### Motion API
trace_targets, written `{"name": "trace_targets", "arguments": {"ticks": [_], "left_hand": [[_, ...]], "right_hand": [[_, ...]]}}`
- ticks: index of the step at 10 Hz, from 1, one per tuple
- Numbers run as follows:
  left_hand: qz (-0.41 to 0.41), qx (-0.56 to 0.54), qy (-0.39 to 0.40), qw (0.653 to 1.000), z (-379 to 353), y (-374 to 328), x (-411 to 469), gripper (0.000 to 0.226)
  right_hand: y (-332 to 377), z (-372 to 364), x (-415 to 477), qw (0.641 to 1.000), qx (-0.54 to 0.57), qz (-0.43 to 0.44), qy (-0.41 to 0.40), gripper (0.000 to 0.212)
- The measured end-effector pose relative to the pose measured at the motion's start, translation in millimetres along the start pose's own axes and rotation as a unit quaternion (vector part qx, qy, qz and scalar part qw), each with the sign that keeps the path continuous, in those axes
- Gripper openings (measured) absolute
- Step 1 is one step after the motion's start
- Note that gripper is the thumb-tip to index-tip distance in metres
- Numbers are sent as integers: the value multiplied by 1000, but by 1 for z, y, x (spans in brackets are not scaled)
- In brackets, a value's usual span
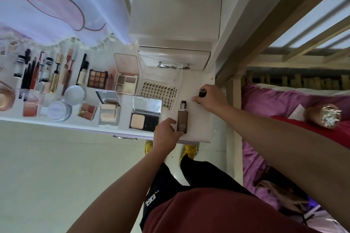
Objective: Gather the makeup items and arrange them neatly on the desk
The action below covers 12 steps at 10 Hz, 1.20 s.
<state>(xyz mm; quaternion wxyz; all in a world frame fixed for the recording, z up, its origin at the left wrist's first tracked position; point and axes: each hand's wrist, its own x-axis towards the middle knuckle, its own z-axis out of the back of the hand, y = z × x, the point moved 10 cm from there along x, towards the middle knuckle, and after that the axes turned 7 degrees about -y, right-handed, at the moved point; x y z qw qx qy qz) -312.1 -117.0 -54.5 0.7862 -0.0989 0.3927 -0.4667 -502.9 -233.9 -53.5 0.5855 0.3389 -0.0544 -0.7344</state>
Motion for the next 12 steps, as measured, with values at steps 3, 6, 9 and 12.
{"name": "trace_targets", "arguments": {"ticks": [3,6,9,12], "left_hand": [[-58,24,-8,998,2,-13,5,41],[-81,51,-1,995,6,-14,8,33],[-106,58,-47,992,63,-33,7,25],[-204,19,-107,973,181,-91,25,19]], "right_hand": [[6,-10,-20,993,-75,91,29,58],[12,-17,-19,992,-64,100,50,65],[28,16,-25,989,-100,106,26,56],[102,67,-30,979,-99,169,-54,47]]}}
